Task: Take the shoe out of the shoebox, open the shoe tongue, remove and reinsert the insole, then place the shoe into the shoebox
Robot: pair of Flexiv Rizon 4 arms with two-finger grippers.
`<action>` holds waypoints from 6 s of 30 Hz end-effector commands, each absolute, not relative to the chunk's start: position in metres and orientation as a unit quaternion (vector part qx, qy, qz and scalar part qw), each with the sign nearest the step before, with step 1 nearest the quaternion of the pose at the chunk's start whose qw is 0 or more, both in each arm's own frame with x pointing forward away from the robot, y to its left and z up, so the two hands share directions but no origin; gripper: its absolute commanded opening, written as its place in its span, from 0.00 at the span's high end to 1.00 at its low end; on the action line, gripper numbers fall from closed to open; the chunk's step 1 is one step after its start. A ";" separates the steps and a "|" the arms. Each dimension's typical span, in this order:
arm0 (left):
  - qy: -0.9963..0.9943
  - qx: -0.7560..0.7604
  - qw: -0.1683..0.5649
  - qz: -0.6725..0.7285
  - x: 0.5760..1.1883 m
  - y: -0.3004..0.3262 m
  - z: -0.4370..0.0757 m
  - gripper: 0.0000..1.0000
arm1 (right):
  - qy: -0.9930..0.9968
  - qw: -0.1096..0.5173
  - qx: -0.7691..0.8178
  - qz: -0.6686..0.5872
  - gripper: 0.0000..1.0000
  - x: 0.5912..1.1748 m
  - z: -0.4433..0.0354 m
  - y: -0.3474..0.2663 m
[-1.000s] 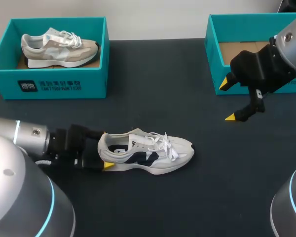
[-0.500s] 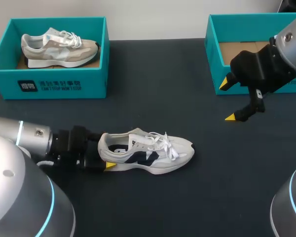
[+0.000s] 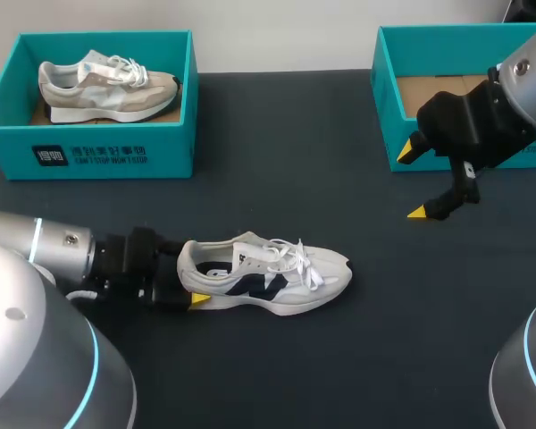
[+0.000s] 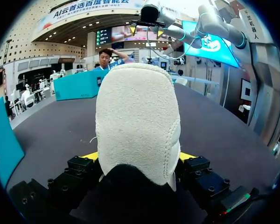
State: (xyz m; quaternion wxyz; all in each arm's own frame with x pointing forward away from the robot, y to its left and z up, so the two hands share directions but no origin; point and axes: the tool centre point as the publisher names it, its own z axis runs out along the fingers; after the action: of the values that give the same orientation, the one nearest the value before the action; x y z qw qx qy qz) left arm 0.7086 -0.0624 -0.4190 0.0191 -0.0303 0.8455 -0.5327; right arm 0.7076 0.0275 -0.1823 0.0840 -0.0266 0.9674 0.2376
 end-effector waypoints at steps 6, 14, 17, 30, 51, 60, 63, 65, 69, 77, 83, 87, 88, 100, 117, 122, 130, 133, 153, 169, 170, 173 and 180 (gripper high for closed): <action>0.846 -0.030 0.019 -0.532 0.710 -0.064 -0.423 1.00 | 0.972 0.094 0.048 0.212 0.00 0.716 -0.171 0.035; 0.846 -0.030 0.019 -0.532 0.710 -0.064 -0.423 1.00 | 0.912 0.090 0.372 0.145 0.00 0.723 -0.163 0.068; 0.846 -0.030 0.019 -0.532 0.710 -0.064 -0.423 1.00 | 0.887 0.081 0.435 0.134 0.00 0.722 -0.165 0.085; 0.846 -0.030 0.019 -0.532 0.710 -0.064 -0.423 1.00 | 0.833 0.059 0.525 0.165 0.00 0.721 -0.179 0.129; 0.846 -0.030 0.019 -0.532 0.710 -0.064 -0.423 1.00 | 0.756 0.091 0.639 0.108 0.00 0.743 -0.196 0.168; 0.846 -0.030 0.019 -0.532 0.710 -0.064 -0.423 1.00 | 0.692 0.102 0.712 0.064 0.00 0.739 -0.230 0.212; 0.846 -0.030 0.019 -0.532 0.710 -0.064 -0.423 1.00 | 0.682 0.103 0.721 0.066 0.00 0.733 -0.244 0.218; 0.846 -0.030 0.019 -0.532 0.710 -0.064 -0.423 1.00 | 0.677 0.103 0.725 0.067 0.00 0.730 -0.251 0.224; 0.846 -0.030 0.019 -0.532 0.710 -0.064 -0.423 1.00 | 0.680 0.113 0.722 0.062 0.00 0.725 -0.260 0.238; 0.846 -0.030 0.019 -0.532 0.710 -0.064 -0.423 1.00 | 0.678 0.095 0.728 0.031 0.00 0.708 -0.280 0.262; 0.846 -0.030 0.019 -0.532 0.710 -0.064 -0.423 1.00 | 0.671 0.084 0.736 0.030 0.00 0.701 -0.292 0.276; 0.846 -0.030 0.019 -0.532 0.710 -0.064 -0.423 1.00 | 0.674 0.083 0.734 0.025 0.00 0.695 -0.299 0.281; 0.846 -0.030 0.019 -0.532 0.710 -0.064 -0.423 1.00 | 0.675 0.081 0.733 0.017 0.00 0.693 -0.301 0.283; 0.846 -0.030 0.019 -0.532 0.710 -0.064 -0.423 1.00 | 0.674 0.083 0.734 -0.001 0.00 0.688 -0.307 0.283; 0.846 -0.030 0.019 -0.532 0.710 -0.064 -0.423 1.00 | 0.573 0.125 0.809 -0.035 0.00 0.692 -0.322 0.272; 0.846 -0.030 0.019 -0.532 0.710 -0.064 -0.423 1.00 | 0.539 0.154 0.827 -0.054 0.00 0.694 -0.329 0.266; 0.846 -0.030 0.019 -0.532 0.710 -0.064 -0.423 1.00 | 0.488 0.173 0.852 -0.077 0.00 0.699 -0.338 0.260; 0.846 -0.030 0.019 -0.532 0.710 -0.064 -0.423 1.00 | 0.479 0.171 0.858 -0.077 0.00 0.702 -0.344 0.263; 0.846 -0.030 0.019 -0.532 0.710 -0.064 -0.423 1.00 | 0.425 0.231 0.867 -0.115 0.00 0.703 -0.357 0.252; 0.846 -0.030 0.019 -0.532 0.710 -0.064 -0.423 1.00 | 0.396 0.253 0.874 -0.125 0.00 0.696 -0.332 0.225; 0.846 -0.030 0.019 -0.532 0.710 -0.064 -0.423 1.00 | 0.396 0.254 0.873 -0.125 0.00 0.695 -0.331 0.222; 0.846 -0.030 0.019 -0.532 0.710 -0.064 -0.423 1.00 | 0.395 0.257 0.873 -0.127 0.00 0.695 -0.327 0.214; 0.846 -0.030 0.019 -0.532 0.710 -0.064 -0.423 1.00 | 0.397 0.257 0.872 -0.126 0.70 0.696 -0.319 0.205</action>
State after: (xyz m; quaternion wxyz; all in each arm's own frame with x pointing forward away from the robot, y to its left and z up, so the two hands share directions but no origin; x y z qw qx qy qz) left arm 0.7085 -0.0626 -0.4189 0.0188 -0.0301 0.8456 -0.5327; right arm 0.7019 0.2117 -0.3217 0.1905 0.6625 0.6899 -0.2210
